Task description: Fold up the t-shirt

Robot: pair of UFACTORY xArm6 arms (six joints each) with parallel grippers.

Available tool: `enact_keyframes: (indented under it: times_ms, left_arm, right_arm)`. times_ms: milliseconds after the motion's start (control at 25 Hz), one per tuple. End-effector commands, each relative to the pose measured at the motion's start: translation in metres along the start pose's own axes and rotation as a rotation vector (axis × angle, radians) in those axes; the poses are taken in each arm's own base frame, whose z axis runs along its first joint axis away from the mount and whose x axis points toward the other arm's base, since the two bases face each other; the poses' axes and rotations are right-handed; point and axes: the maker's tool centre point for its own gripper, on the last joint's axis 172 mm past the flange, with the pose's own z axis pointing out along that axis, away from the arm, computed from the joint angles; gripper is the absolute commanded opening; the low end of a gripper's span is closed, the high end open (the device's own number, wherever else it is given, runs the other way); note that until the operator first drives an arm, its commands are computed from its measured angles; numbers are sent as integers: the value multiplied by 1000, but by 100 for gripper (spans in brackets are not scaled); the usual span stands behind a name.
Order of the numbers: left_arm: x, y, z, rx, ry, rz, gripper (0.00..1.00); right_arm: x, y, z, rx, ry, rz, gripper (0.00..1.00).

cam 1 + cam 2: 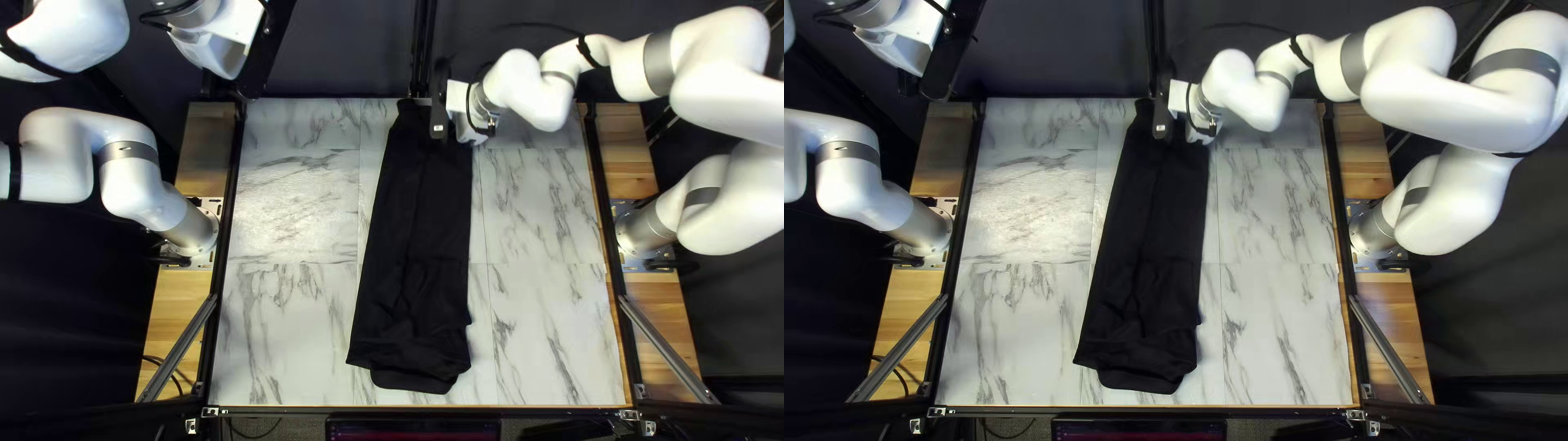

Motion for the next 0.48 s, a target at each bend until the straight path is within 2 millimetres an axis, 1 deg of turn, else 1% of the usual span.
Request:
enact_keyframes:
  times_ms: [40,160,200,240,360,480]
  left_arm:
    - [0,0,0,0,0,0,100]
    - [0,0,0,0,0,0,100]
    - [0,0,0,0,0,0,100]
    - [0,0,0,0,0,0,100]
    - [0,0,0,0,0,0,100]
    - [0,0,0,0,0,0,100]
  right_arm:
    - [-3,-37,-3,-14,20,-21,0]
    - [-4,-61,0,-26,20,-41,0]
    - [-4,-64,1,-29,19,-45,0]
    - [-6,-73,6,-35,14,-56,0]
    - [-11,-86,16,-36,9,-81,0]
    - [-14,-96,22,-36,4,-100,0]
